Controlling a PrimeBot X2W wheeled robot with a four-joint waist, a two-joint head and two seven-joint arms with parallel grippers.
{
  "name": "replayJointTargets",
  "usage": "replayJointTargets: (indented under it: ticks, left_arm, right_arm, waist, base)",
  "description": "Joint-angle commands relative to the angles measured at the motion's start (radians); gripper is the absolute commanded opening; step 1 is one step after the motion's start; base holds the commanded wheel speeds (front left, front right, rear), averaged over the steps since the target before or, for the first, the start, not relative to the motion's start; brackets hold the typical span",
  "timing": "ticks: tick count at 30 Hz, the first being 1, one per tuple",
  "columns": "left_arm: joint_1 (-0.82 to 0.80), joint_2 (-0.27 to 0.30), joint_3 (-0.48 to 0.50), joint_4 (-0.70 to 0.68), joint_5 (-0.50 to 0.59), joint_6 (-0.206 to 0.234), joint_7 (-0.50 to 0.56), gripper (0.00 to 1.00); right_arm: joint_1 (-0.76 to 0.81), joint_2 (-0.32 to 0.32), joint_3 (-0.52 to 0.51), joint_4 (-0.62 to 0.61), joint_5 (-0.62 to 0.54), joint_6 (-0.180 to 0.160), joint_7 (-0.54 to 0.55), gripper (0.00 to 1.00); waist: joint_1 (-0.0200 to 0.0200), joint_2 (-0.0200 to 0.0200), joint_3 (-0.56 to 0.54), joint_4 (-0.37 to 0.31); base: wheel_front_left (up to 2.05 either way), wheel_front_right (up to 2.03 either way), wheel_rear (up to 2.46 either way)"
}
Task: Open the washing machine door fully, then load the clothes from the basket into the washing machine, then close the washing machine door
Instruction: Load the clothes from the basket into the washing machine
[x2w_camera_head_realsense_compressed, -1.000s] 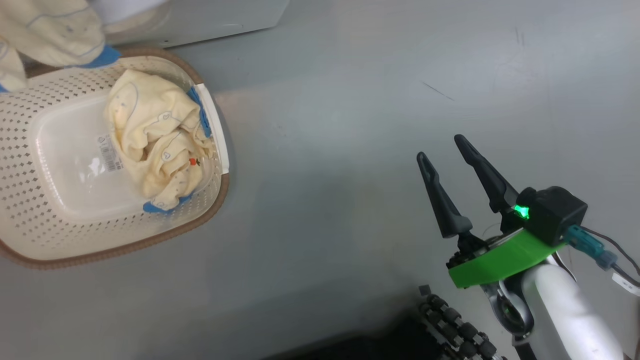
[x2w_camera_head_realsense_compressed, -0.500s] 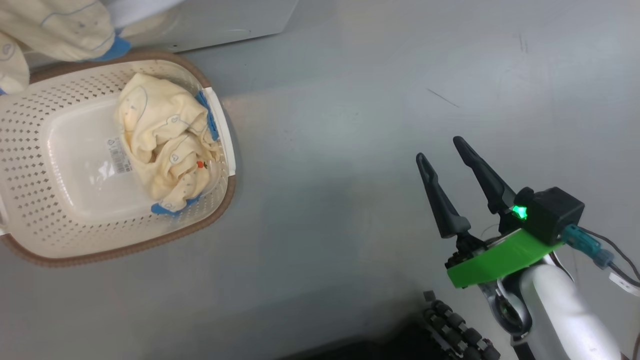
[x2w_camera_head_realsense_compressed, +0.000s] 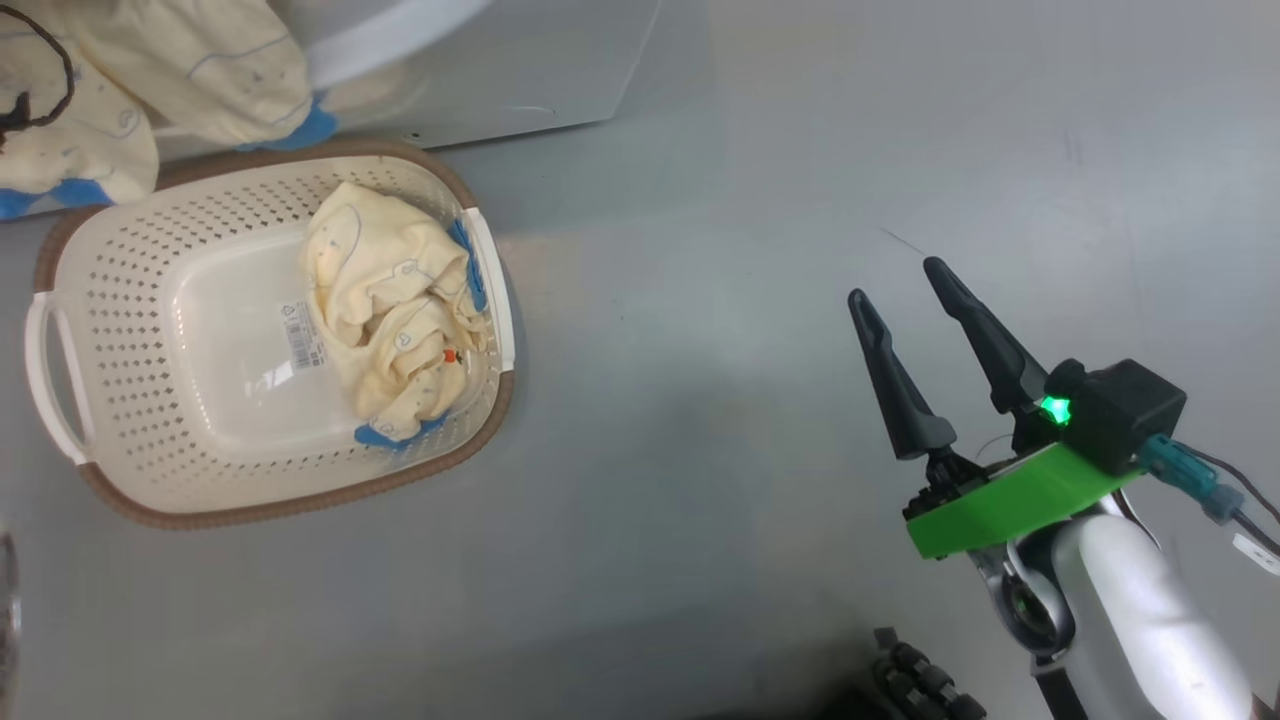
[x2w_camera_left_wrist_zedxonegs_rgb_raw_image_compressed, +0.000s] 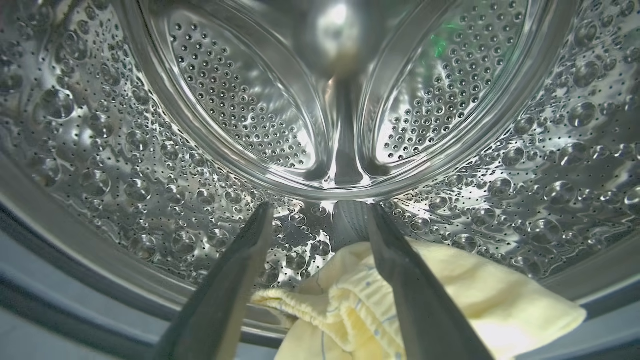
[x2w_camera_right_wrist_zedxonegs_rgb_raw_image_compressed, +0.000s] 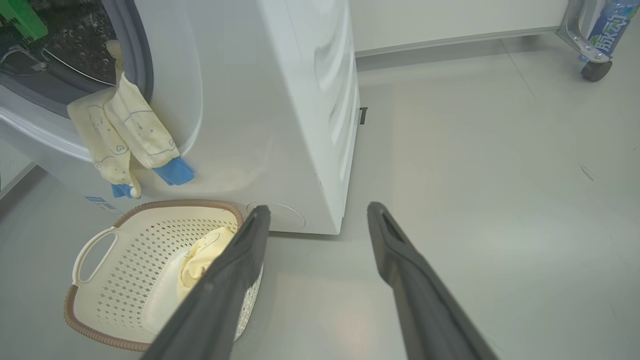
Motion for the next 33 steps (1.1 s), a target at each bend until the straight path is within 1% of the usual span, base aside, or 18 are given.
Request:
replayJointTargets:
  ticks: [1, 7, 8, 15, 19, 26, 28, 33]
  left_arm:
    - [0.005, 0.039, 0.022, -0.029, -0.014, -0.001, -0.012, 1.0]
    - [0.078, 0.033, 0.028, -0.048, -0.028, -0.012, -0.018, 1.0]
    - [0.101, 0.025, 0.038, -0.058, -0.042, -0.017, -0.019, 1.0]
    - [0.196, -0.002, 0.039, -0.155, -0.042, -0.024, -0.02, 1.0]
    - [0.292, -0.017, 0.054, -0.251, -0.043, -0.026, -0.02, 1.0]
    - [0.54, -0.027, 0.09, -0.449, -0.04, -0.026, -0.02, 1.0]
    - [0.611, -0.029, 0.1, -0.512, -0.037, -0.02, -0.02, 1.0]
    - [0.784, -0.032, 0.138, -0.655, -0.037, 0.012, -0.02, 1.0]
  right_arm:
    - [0.0, -0.014, 0.005, -0.025, 0.007, 0.0, -0.01, 1.0]
    - [-0.01, -0.022, -0.008, -0.022, 0.006, 0.0, -0.01, 1.0]
    - [-0.012, -0.023, -0.016, -0.024, 0.007, 0.0, -0.01, 1.0]
    - [-0.013, -0.025, -0.037, -0.033, 0.005, 0.0, -0.01, 1.0]
    - [-0.006, -0.026, -0.045, -0.033, 0.005, 0.0, -0.01, 1.0]
    - [0.026, -0.034, -0.047, -0.035, 0.006, 0.0, -0.01, 1.0]
    - [0.033, -0.036, -0.046, -0.035, 0.007, 0.0, -0.01, 1.0]
    - [0.043, -0.037, -0.039, -0.035, 0.008, 0.0, -0.01, 1.0]
  waist:
    - [0.0001, -0.0001, -0.015, 0.014]
    - [0.0001, -0.0001, -0.057, 0.04]
    - [0.0001, -0.0001, -0.067, 0.05]
    - [0.0001, -0.0001, -0.098, 0.081]
    - [0.0001, -0.0001, -0.134, 0.097]
    - [0.0001, -0.0001, -0.191, 0.112]
    - [0.0001, -0.0001, -0.202, 0.116]
    - [0.0001, -0.0001, -0.219, 0.116]
  base:
    - [0.0, 0.0, 0.0]
    - [0.0, 0.0, 0.0]
    - [0.0, 0.0, 0.0]
    - [0.0, 0.0, 0.0]
    - [0.0, 0.0, 0.0]
    - [0.0, 0.0, 0.0]
    - [0.0, 0.0, 0.0]
    - [0.0, 0.0, 0.0]
